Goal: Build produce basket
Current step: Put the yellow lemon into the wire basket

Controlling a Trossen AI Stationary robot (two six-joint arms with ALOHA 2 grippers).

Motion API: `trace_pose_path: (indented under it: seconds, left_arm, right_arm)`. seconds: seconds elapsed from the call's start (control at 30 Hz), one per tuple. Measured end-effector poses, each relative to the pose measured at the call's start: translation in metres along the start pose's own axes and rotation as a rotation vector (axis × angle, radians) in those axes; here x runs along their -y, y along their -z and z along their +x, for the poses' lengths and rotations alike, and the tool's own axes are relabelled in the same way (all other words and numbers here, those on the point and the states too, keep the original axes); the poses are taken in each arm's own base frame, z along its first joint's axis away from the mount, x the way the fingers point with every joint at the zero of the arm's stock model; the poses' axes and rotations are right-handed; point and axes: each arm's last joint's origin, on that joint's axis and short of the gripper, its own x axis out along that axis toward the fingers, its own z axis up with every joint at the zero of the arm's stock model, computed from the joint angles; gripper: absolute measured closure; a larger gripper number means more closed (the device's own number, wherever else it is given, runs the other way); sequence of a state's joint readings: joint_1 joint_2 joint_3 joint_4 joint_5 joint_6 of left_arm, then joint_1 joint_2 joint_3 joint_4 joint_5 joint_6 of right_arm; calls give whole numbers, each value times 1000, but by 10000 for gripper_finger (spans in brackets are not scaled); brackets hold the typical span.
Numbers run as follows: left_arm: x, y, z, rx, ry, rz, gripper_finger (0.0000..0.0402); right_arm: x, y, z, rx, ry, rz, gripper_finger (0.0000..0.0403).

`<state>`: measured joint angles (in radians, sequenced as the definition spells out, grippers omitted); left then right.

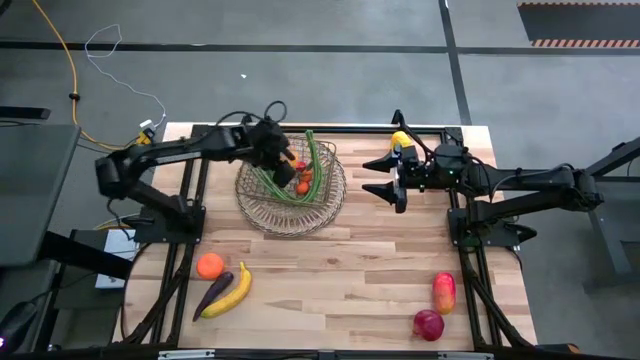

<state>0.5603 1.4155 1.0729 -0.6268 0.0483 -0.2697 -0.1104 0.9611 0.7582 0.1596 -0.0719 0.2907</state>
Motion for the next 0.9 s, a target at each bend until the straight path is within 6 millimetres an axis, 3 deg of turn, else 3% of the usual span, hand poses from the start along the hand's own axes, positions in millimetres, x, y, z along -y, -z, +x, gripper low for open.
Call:
trace_pose_path:
  seconds: [0.17, 0.37, 0.7, 0.9]
  left_arm:
    - [-6, 3, 31, -117, 9, -146, 206]
    - [-10, 7, 52, -170, -54, -255, 206]
    - [-11, 9, 63, -204, -71, -279, 202]
    - [-11, 9, 63, -205, -73, -270, 166]
  right_arm:
    - [0, 1, 0, -6, 2, 0, 84]
    - [0, 1, 0, -6, 2, 1, 84]
    - [0, 1, 0, -6, 2, 34, 84]
    - [0, 1, 0, -5, 2, 49, 84]
